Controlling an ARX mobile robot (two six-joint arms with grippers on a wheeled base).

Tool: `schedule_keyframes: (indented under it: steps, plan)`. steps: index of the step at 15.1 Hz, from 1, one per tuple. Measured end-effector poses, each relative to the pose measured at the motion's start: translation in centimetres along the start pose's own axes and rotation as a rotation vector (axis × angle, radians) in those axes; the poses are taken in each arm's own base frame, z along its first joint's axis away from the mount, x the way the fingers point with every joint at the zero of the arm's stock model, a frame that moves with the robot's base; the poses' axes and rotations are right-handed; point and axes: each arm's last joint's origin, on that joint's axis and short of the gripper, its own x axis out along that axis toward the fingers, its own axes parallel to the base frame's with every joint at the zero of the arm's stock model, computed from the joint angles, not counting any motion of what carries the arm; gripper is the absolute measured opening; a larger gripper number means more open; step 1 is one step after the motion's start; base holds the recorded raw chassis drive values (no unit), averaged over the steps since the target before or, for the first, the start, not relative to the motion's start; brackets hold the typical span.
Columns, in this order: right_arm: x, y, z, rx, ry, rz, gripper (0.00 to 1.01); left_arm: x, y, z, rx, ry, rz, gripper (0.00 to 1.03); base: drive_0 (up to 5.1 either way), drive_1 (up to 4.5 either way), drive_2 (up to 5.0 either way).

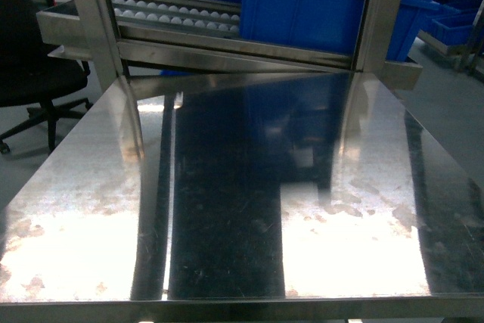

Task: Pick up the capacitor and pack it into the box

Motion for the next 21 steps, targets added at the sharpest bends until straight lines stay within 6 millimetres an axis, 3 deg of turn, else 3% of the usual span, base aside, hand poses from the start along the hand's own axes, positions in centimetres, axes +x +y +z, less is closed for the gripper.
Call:
schedule_keyframes:
  steps: [21]
  plan:
    - [0.0,0.0,-0.02,0.0,0.002,0.001,0.98,0.0,0.0,-0.01,0.004,0.001,0.0,0.44,0.0,0.0,0.0]
